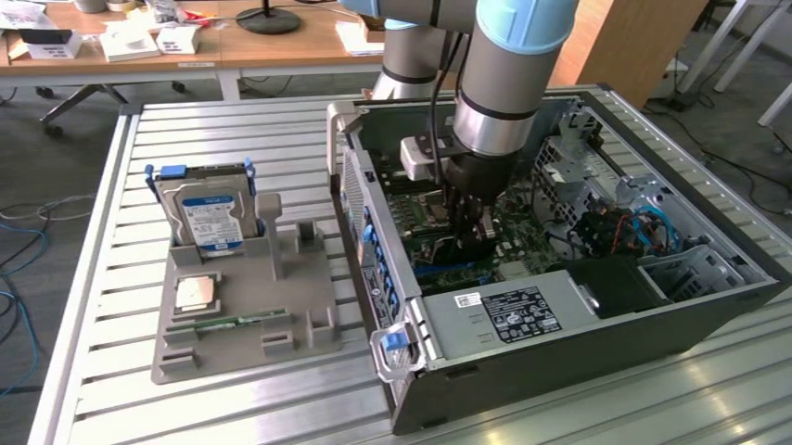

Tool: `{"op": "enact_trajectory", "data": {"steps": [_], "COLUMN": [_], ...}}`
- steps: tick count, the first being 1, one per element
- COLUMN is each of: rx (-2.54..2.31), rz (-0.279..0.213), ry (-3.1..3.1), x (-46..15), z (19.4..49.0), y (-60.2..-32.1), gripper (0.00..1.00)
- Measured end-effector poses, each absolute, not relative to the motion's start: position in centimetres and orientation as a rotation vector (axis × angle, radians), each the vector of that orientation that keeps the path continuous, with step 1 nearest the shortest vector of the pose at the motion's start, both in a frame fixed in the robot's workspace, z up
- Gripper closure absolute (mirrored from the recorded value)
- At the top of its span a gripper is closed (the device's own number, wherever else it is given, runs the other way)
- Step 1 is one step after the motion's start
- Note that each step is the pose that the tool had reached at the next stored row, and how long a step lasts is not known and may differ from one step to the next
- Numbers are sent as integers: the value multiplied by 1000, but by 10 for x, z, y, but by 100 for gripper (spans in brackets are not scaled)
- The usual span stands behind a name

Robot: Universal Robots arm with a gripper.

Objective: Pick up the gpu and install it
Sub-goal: 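Insert the gpu into the slot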

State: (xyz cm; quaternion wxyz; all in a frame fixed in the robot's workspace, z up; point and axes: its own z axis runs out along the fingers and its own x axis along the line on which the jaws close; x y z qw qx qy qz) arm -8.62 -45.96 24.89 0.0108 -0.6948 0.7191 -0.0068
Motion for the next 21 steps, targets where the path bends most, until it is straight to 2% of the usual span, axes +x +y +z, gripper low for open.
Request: {"op": "enact_trajectory", "data": {"steps": [21], "rx": [-2166], "rz": [-25], "ry": [2242], "x": [-86], "z": [248], "y": [-460], "gripper": [74]}}
